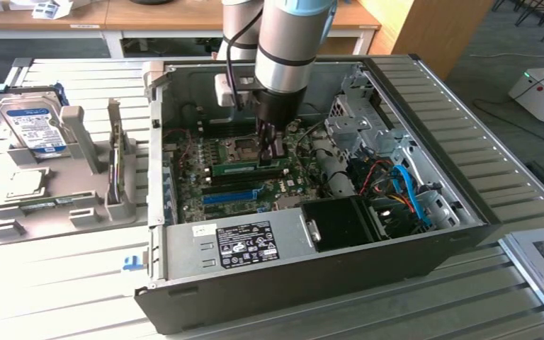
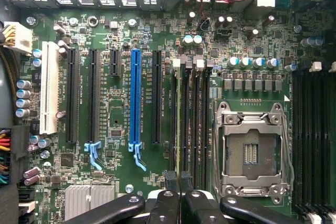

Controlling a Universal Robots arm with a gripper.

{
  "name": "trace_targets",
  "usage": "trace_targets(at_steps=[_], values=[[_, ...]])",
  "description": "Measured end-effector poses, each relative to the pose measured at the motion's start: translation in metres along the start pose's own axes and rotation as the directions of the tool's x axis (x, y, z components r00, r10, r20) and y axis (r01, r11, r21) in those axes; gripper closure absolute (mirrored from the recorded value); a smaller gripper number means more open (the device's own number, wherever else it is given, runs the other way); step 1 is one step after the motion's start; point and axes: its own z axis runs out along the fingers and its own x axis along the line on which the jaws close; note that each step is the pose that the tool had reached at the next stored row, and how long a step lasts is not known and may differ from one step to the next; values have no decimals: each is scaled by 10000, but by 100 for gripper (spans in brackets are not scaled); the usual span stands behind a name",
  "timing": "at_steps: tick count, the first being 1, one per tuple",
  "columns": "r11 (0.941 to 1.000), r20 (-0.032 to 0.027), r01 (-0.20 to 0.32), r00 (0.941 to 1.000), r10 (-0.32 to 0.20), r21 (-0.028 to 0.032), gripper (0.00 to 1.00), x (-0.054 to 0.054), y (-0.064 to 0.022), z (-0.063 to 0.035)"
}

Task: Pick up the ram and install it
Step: 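Insert the ram into the slot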

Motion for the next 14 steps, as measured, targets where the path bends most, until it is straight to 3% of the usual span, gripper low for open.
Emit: trace_targets(at_steps=[14], values=[[10000, 2, -35, 10000, 35, 1, 89, 1, 2, 29]])
